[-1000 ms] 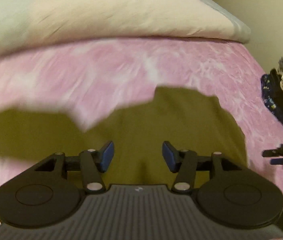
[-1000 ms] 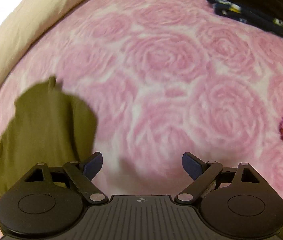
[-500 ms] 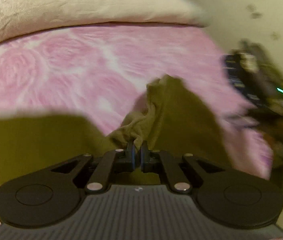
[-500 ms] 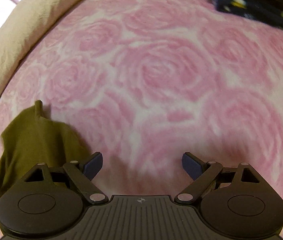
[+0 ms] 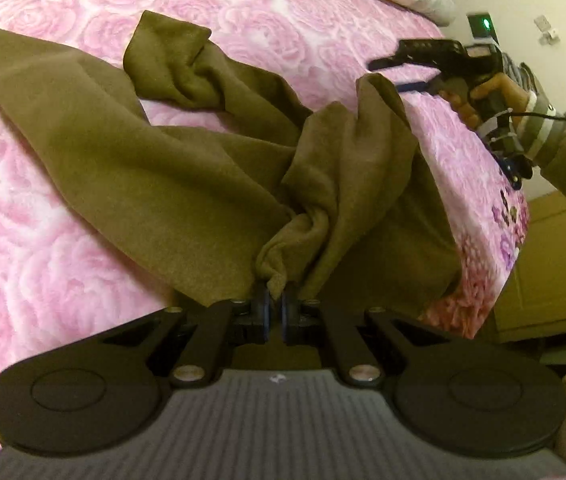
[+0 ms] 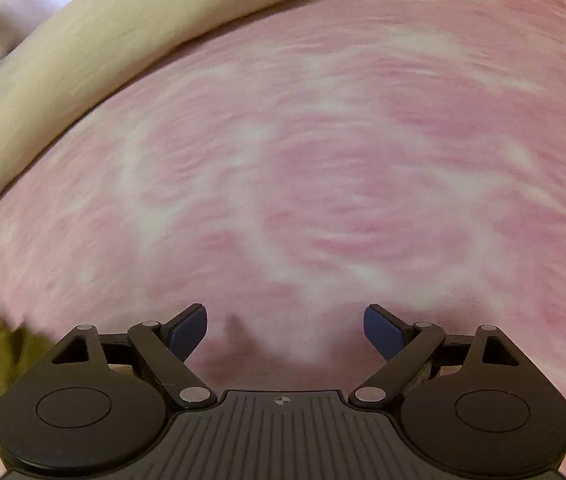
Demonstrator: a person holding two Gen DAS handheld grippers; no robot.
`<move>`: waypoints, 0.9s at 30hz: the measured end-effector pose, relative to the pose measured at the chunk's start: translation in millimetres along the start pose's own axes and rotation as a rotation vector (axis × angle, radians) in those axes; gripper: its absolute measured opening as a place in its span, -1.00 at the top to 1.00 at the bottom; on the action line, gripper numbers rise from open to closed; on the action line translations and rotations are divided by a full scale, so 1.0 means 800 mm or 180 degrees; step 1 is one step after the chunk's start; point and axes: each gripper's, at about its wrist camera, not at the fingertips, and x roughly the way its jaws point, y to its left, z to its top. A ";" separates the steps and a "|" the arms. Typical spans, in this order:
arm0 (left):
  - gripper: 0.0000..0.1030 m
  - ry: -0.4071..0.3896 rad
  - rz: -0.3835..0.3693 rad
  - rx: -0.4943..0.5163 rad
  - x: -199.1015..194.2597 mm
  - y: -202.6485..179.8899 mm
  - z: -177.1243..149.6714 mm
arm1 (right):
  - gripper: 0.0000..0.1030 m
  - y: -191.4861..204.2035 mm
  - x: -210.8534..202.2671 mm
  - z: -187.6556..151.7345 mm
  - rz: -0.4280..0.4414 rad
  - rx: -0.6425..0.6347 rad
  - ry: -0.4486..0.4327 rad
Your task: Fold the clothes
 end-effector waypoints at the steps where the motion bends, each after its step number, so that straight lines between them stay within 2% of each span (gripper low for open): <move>1: 0.95 -0.0018 0.0003 0.0000 0.002 -0.001 0.000 | -0.72 0.024 0.007 0.002 0.0130 -0.0235 0.0012; 5: 0.95 -0.0081 0.0034 -0.0033 0.004 0.006 0.001 | -0.72 0.116 0.043 -0.007 0.0796 -0.0930 0.0298; 7: 0.95 -0.0130 0.0036 -0.0066 0.001 0.009 -0.001 | -0.69 0.149 0.063 -0.019 0.0997 -0.1110 0.0455; 8: 0.94 -0.0152 0.0036 -0.0076 -0.002 0.009 -0.001 | -0.14 0.162 0.074 -0.027 0.1014 -0.1175 0.0512; 9: 0.94 -0.0175 0.0036 -0.0086 -0.004 0.010 -0.001 | 0.20 0.172 0.088 -0.035 0.1022 -0.1207 0.0630; 10: 0.94 -0.0201 0.0043 -0.0086 -0.007 0.010 -0.001 | 0.87 0.177 0.101 -0.039 0.1010 -0.1175 0.0759; 11: 0.94 -0.0230 0.0059 -0.0074 -0.011 0.009 0.000 | 0.88 0.178 0.106 -0.044 0.0997 -0.1139 0.0806; 12: 0.94 -0.0272 0.0081 -0.0066 -0.014 0.008 0.002 | 0.96 0.176 0.099 -0.046 0.1036 -0.1155 0.0729; 13: 0.94 -0.0354 0.0107 -0.0067 -0.019 0.007 0.006 | 0.96 0.172 0.091 -0.047 0.1082 -0.1178 0.0636; 16: 0.94 -0.0764 0.0179 -0.0089 -0.043 0.007 0.031 | 0.97 0.126 0.039 -0.025 0.0899 -0.0713 0.0103; 20: 0.95 -0.1469 0.0303 0.0009 -0.088 0.011 0.091 | 0.97 0.034 -0.072 0.008 0.0344 -0.0118 -0.0900; 23: 0.94 -0.1993 0.0460 0.0084 -0.111 0.023 0.154 | 0.97 -0.026 -0.150 0.024 -0.0223 0.0276 -0.1596; 25: 0.93 -0.2266 0.0655 -0.0083 -0.110 0.041 0.201 | 0.96 -0.057 -0.183 0.033 -0.0595 0.0528 -0.1982; 27: 0.74 -0.2470 0.0837 -0.0348 -0.097 0.063 0.243 | 0.96 -0.090 -0.189 0.048 -0.0820 0.0795 -0.2079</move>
